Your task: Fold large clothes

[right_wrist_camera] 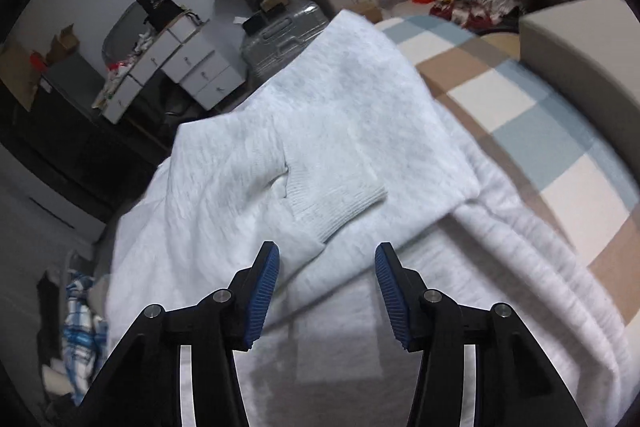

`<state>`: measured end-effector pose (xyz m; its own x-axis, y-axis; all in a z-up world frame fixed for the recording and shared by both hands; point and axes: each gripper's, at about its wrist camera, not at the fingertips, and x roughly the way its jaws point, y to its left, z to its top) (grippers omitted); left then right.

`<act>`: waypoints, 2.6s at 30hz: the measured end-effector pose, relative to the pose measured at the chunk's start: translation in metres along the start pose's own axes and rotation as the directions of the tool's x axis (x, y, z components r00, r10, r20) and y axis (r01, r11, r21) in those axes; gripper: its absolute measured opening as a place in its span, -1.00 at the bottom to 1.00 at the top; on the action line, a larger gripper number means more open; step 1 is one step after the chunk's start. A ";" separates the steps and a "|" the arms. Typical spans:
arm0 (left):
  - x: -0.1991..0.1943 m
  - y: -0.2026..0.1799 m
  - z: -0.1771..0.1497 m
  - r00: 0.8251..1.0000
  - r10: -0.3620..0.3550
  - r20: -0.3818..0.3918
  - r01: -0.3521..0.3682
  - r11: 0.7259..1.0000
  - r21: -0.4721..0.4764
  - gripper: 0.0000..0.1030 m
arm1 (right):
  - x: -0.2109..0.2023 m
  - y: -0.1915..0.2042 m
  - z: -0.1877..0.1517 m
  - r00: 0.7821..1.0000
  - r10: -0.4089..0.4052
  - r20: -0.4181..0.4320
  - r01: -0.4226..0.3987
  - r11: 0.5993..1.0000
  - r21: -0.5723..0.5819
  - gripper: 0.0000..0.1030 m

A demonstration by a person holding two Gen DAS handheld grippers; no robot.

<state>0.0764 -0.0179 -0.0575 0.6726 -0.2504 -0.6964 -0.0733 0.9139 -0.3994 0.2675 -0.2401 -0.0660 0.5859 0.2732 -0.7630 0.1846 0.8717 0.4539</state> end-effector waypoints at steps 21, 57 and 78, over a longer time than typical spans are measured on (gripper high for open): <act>0.000 0.000 0.001 1.000 -0.008 0.004 0.008 1.000 -0.007 0.72 | 0.042 0.044 0.029 0.999 -0.034 -0.010 0.029 0.948 -0.318 -0.89; 0.000 0.002 0.002 0.999 -0.031 0.011 0.031 0.999 -0.025 0.73 | 0.006 0.020 0.057 0.964 -0.141 0.225 0.189 0.960 -0.205 -0.85; -0.001 0.003 0.003 1.000 -0.024 0.008 0.025 0.999 -0.021 0.73 | -0.081 -0.005 -0.072 0.999 -0.023 -0.030 0.010 0.927 -0.375 0.68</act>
<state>0.0776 -0.0144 -0.0564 0.6798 -0.2702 -0.6818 -0.0719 0.9006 -0.4286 0.1623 -0.2369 -0.0399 0.5577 0.2649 -0.7866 -0.1191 0.9634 0.2400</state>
